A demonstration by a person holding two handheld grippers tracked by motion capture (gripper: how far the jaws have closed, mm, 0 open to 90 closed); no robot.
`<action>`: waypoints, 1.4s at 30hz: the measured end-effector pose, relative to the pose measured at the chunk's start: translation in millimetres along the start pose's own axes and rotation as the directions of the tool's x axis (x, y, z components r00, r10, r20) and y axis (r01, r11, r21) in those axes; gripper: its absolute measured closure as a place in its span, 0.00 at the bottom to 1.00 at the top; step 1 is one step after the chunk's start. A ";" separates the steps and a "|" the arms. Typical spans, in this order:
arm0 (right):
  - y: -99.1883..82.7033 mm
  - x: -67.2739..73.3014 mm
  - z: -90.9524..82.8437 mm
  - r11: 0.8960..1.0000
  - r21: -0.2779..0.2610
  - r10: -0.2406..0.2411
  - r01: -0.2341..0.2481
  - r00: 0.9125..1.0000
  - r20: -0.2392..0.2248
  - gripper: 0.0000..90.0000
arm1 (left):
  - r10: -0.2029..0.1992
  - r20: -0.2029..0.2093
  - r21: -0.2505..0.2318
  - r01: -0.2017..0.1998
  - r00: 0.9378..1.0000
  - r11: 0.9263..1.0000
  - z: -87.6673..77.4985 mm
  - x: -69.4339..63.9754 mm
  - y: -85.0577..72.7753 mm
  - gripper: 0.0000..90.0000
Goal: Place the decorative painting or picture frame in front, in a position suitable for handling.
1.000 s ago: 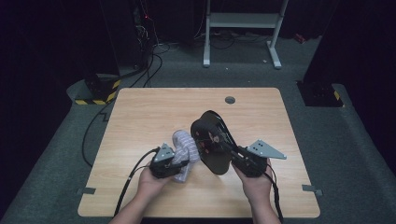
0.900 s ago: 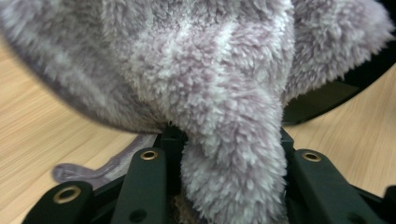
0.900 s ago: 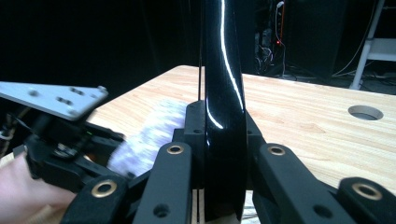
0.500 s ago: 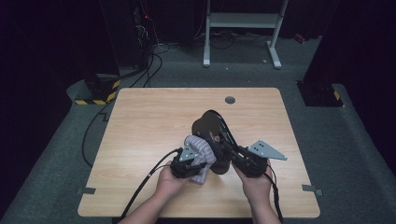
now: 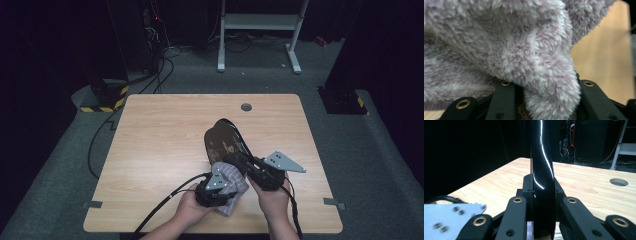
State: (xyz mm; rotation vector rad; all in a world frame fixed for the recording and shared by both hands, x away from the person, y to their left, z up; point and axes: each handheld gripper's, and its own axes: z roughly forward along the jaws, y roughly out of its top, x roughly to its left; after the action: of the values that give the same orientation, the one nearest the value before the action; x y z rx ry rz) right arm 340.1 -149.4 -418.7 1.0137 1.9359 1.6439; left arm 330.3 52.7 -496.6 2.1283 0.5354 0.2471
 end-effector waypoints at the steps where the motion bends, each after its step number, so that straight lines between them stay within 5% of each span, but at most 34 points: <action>1: -0.1 -0.4 0.0 1.000 -0.001 0.002 -0.002 1.000 -0.001 0.89 | 0.004 -0.001 0.001 -0.004 1.000 1.000 -0.5 0.4 1.1 0.72; 3: -0.2 -1.6 -0.2 1.000 0.000 0.007 -0.007 1.000 -0.001 0.89 | -0.016 0.006 0.001 0.016 1.000 1.000 -1.2 8.2 -0.1 0.72; 8: -1.2 -3.2 0.2 1.000 0.003 0.016 -0.016 1.000 0.004 0.89 | -0.078 -0.056 -0.001 0.078 0.995 0.997 -5.7 41.2 -8.3 0.72; 13: -1.4 -4.9 0.2 1.000 0.001 0.026 -0.026 1.000 0.012 0.89 | -0.157 -0.157 -0.009 0.157 0.975 0.987 -12.5 78.6 -14.8 0.72; 16: -1.7 -4.7 0.4 1.000 -0.002 0.025 -0.025 1.000 0.012 0.89 | -0.206 -0.172 -0.029 0.204 0.963 0.979 -16.4 90.3 -16.6 0.72; 20: -2.0 -5.1 0.5 1.000 -0.005 0.025 -0.025 1.000 0.011 0.89 | -0.185 -0.150 -0.025 0.183 0.971 0.983 -15.4 81.0 -14.7 0.72; 27: -2.3 -5.0 0.4 1.000 -0.007 0.027 -0.027 1.000 0.011 0.89 | -0.087 -0.045 -0.034 0.085 0.995 0.996 -8.2 39.5 -4.4 0.72; 33: -2.4 -5.4 0.6 1.000 -0.008 0.028 -0.028 1.000 0.008 0.89 | -0.010 0.020 -0.032 0.011 1.000 0.999 -2.5 10.7 1.9 0.72; 38: -2.5 -5.3 0.7 1.000 -0.009 0.028 -0.028 1.000 0.008 0.89 | -0.019 0.032 -0.034 0.021 0.999 0.999 -4.0 14.6 3.5 0.72; 42: -2.5 -5.6 0.6 0.999 -0.008 0.031 -0.031 0.999 0.009 0.89 | -0.044 0.000 -0.030 0.044 0.999 0.999 -5.1 30.1 -1.1 0.72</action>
State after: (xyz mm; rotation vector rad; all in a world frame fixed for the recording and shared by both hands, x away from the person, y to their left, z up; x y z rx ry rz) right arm 343.5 -153.3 -422.0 1.0507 1.9155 1.6600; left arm 354.7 71.0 -495.2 2.0855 0.5742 0.2295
